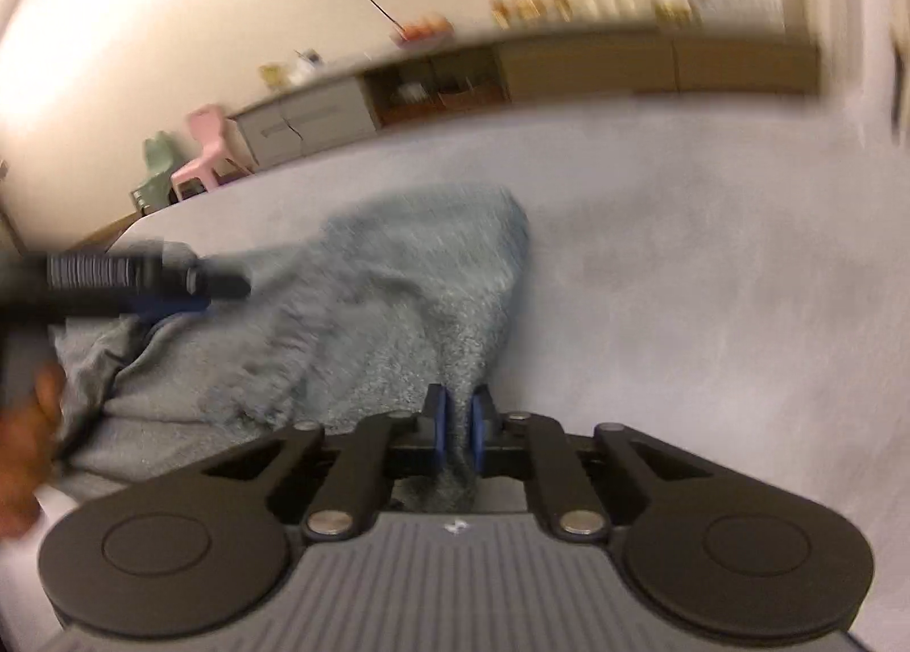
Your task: Fold clothes
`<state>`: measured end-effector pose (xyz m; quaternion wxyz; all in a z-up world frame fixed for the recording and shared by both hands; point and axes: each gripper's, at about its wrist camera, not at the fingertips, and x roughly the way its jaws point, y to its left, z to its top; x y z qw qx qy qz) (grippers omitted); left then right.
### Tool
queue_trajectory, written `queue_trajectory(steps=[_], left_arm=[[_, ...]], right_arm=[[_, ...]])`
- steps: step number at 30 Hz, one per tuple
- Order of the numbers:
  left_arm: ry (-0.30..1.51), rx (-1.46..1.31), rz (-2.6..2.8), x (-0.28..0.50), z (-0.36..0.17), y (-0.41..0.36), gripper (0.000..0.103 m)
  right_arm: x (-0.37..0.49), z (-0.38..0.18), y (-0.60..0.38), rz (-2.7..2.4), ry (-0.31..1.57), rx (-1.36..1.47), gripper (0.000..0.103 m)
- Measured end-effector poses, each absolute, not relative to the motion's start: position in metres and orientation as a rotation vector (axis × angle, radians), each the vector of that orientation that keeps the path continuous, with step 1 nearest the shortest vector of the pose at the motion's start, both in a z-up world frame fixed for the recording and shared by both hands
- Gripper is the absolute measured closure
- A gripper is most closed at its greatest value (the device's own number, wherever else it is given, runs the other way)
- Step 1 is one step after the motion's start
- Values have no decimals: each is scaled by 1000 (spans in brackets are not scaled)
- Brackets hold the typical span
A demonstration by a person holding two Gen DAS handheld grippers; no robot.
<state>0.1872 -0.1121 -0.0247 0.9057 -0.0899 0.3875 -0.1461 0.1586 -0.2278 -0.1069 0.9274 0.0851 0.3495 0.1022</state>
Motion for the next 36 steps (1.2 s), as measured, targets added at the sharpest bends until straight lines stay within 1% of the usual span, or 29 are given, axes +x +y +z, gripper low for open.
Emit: queue_trajectory(steps=[3,5,7,8,9,10,11,12,13,15,16,17,18,19,20,21,22,23,25,26,27,31,32,34,36], left_arm=[[791,-159,-460,189,5,-129,27],[817,-112,-580,190,15,-150,27],[867,-40,-615,199,11,-167,27],[892,-1,-598,203,6,-173,34],[914,26,-578,205,1,-174,63],[932,38,-555,206,-4,-170,84],[942,33,-539,207,-8,-162,99],[933,7,-526,205,-8,-148,101],[911,-15,-508,201,-7,-133,101],[876,-67,-465,194,-4,-102,102],[876,-106,-433,192,-4,-82,102],[883,-138,-403,190,-6,-64,101],[902,-161,-377,191,-11,-48,95],[927,-174,-354,193,-18,-35,90],[961,-174,-333,195,-27,-26,80],[983,-175,-319,196,-33,-19,75],[988,-176,-315,196,-37,-16,73],[994,-176,-312,196,-41,-12,67],[975,-182,-303,195,-43,-7,63],[960,-186,-298,193,-43,-5,59],[946,-192,-296,192,-43,-2,56],[957,-228,-352,203,-49,7,55],[973,-222,-366,207,-52,5,55],[982,-201,-379,213,-54,-4,56],[984,-179,-391,219,-56,-11,66]], right_arm=[[142,-88,-200,229,574,0,95],[133,-80,-181,266,505,-77,95],[125,-76,-166,316,458,-113,95],[122,-73,-158,341,435,-131,95],[120,-73,-153,363,425,-135,95],[118,-72,-149,385,414,-139,95],[116,-71,-144,407,403,-143,95],[114,-70,-140,429,393,-147,95],[113,-68,-140,465,385,-127,95],[110,-64,-140,538,368,-85,88],[109,-62,-139,574,360,-64,71],[107,-60,-144,596,360,-4,47],[106,-58,-148,617,361,57,40],[108,-57,-151,635,373,97,41],[113,-58,-153,648,403,137,42],[120,-62,-153,646,443,162,43],[127,-67,-152,644,483,187,49],[134,-73,-150,634,513,190,57],[146,-84,-146,612,570,196,66],[152,-88,-143,604,584,187,66],[152,-91,-140,596,587,171,66],[164,-91,-130,554,571,115,66],[169,-91,-127,531,567,118,64],[179,-88,-123,466,583,118,56],[189,-89,-121,434,609,127,56]])
